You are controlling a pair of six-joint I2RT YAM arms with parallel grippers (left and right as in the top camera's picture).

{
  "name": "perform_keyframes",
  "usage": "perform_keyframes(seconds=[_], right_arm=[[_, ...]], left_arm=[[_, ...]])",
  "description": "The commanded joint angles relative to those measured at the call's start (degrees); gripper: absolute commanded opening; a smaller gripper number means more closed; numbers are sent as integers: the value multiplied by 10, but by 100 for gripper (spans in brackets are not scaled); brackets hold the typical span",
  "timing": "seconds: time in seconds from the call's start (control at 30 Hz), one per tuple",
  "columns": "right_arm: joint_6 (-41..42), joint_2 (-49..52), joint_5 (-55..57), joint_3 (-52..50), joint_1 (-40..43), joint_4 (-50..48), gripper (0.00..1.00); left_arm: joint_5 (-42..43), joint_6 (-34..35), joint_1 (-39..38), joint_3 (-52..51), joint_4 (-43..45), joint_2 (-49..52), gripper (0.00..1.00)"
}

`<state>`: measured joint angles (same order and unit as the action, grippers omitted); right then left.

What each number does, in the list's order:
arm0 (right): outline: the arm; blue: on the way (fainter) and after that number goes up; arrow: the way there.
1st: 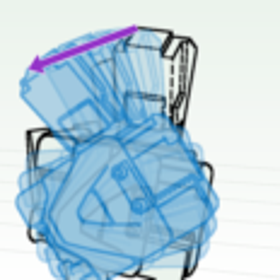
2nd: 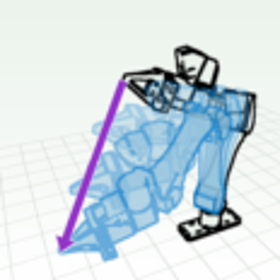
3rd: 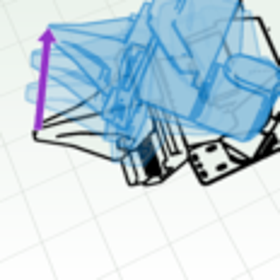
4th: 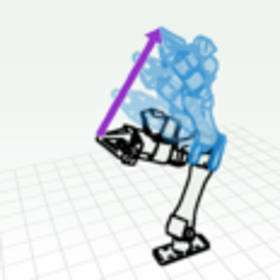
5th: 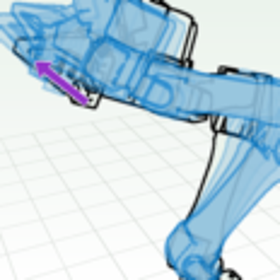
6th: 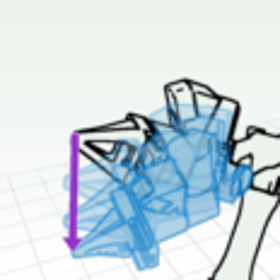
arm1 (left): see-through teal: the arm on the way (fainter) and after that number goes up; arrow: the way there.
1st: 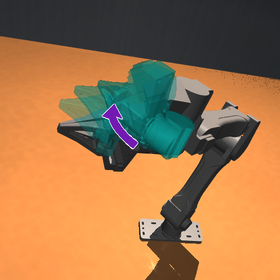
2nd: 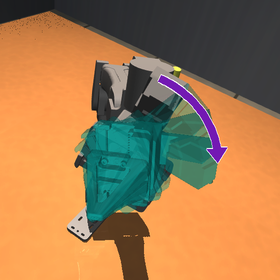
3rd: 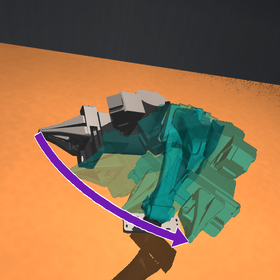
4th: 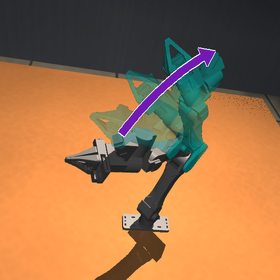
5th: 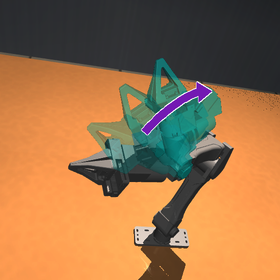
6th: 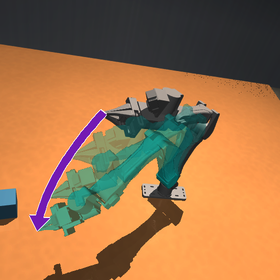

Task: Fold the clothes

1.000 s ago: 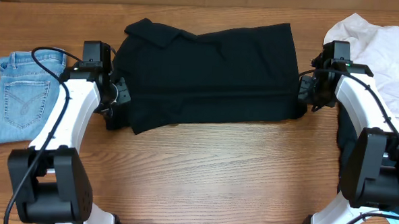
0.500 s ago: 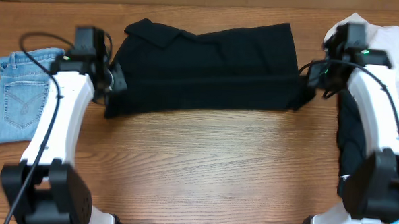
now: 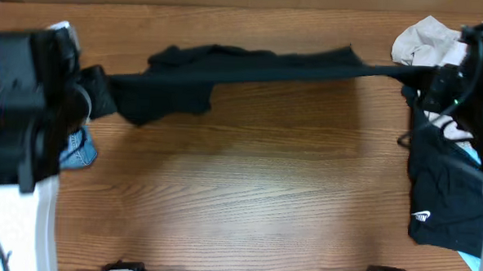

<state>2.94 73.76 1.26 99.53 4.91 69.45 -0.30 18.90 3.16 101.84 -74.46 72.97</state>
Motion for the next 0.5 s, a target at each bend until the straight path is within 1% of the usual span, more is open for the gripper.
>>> perform_keyframes(seconds=[0.0,0.1,0.2,0.4,0.47], right_arm=[[-2,-52,47,10,10,-26,4],[-2,-63,47,10,10,-57,4],[-6,-40,44,9,10,-77,4],[-18,114,0,9,10,-93,4],[-36,172,-31,9,9,-123,4]], left_arm=[[-72,-7,11,14,4,-54,4],[-119,7,11,14,20,-72,4],[-122,9,11,14,37,-60,4],[-121,3,11,14,62,69,4],[-117,-10,11,14,99,129,4]])
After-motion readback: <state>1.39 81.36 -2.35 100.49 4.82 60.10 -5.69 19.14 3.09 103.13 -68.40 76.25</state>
